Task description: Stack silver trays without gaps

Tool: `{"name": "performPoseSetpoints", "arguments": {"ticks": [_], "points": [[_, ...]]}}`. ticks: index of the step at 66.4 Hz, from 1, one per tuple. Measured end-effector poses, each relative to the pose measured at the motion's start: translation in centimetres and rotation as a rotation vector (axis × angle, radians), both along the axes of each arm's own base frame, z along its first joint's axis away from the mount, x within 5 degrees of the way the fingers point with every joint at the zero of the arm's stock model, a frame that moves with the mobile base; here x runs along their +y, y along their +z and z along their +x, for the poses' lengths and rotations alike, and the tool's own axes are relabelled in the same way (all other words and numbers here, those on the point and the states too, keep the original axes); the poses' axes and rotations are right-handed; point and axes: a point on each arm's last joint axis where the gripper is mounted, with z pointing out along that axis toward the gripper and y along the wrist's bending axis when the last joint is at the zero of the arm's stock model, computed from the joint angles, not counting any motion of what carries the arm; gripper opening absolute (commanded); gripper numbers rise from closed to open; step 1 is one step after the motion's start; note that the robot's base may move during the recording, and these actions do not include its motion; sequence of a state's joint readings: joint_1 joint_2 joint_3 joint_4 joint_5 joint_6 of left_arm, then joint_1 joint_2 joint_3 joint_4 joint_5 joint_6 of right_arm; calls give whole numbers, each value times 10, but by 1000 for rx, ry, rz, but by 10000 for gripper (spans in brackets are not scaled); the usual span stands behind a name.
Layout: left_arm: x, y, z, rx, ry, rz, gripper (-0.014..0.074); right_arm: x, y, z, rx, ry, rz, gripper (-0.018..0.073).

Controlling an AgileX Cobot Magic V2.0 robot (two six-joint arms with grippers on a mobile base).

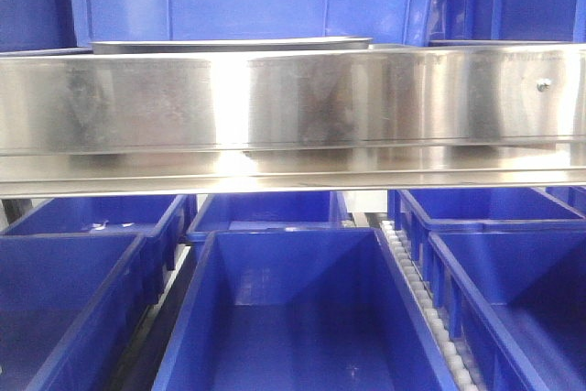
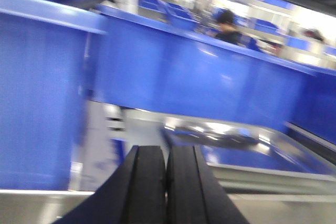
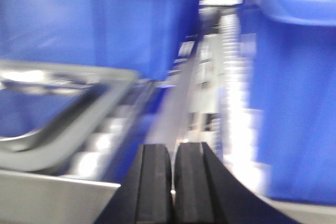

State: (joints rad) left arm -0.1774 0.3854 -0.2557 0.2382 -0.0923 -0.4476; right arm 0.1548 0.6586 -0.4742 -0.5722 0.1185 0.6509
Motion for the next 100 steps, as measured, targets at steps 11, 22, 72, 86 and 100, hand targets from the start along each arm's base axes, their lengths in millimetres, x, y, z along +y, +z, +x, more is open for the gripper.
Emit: {"name": "performPoseSetpoints", "arguments": {"ticks": [11,22,72,86,100], "points": [[9,1,1,-13,96,-2,-7,-10,-2,-19,-53,-60,6,-18],[11,3,-3,-39,115,-5,-7,-17,-6,-42,-74,-113,7,-18],[17,6,-40,-124,153,-19,-7,-26,4,-87,-228,-168,39,-15],[17,6,-40,-123,153,-19,-7,-26,4,-87,-228,-168,39,-15],[17,6,-40,-123,153,-19,-7,-26,4,-87,-228,-168,39,-15]]}}
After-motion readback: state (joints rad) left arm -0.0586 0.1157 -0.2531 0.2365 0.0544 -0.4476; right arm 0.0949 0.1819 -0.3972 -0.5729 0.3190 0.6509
